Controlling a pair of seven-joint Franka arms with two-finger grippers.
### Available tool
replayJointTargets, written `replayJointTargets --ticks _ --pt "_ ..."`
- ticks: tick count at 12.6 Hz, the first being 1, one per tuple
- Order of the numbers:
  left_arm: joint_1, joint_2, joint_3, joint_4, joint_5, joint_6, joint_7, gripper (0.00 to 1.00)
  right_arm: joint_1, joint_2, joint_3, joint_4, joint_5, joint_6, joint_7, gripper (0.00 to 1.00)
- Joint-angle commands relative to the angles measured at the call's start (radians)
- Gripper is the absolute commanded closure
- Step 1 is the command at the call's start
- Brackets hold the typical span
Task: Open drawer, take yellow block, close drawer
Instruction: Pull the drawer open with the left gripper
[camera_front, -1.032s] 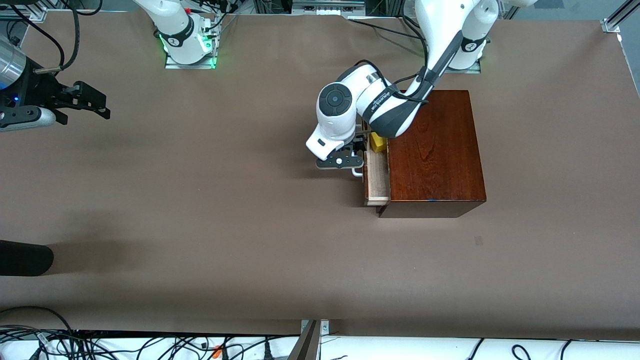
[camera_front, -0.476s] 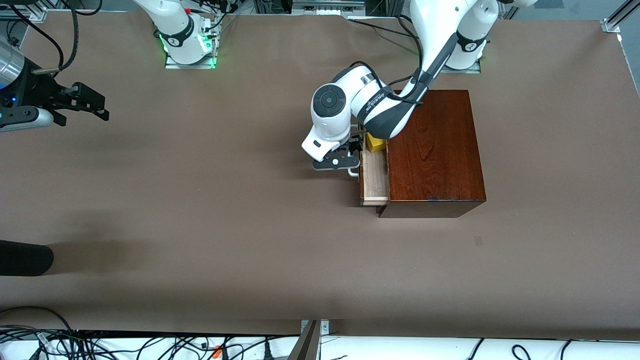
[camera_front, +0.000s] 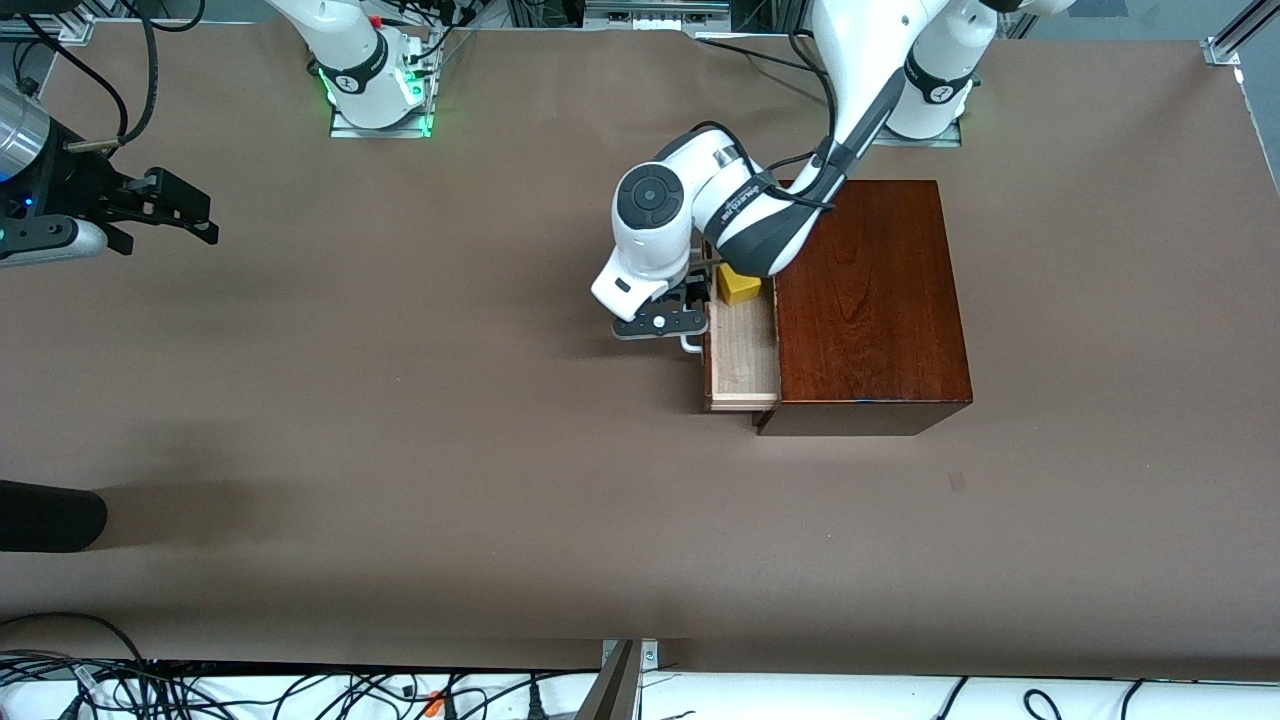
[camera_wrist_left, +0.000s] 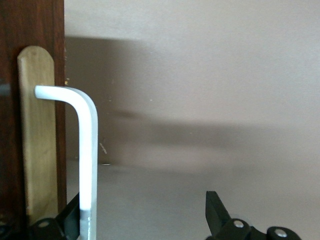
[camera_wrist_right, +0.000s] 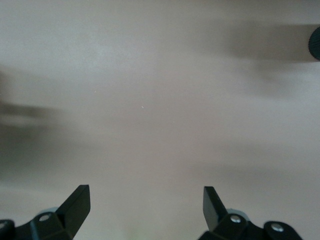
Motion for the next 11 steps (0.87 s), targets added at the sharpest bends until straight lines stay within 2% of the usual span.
replayJointTargets --ticks 1,3,5,11 --pt "-0.016 0.032 -0.006 0.056 -0.014 0.01 -0.013 0.0 -0.01 0.008 0.013 0.025 -0.006 0.005 0.012 0.0" --pt "-0.021 0.023 0.002 0.054 0.034 -0.081 0.009 0.0 -0.012 0.01 0.013 0.025 -0.008 0.011 0.01 0.0" --pt "-0.019 0.012 -0.006 0.093 0.085 -0.169 0.012 0.0 -0.018 0.018 0.011 0.027 -0.006 0.016 0.003 0.0" --pt "-0.001 -0.074 -0.003 0.209 0.072 -0.364 0.058 0.0 -0.015 0.031 0.011 0.03 -0.009 0.033 0.016 0.0"
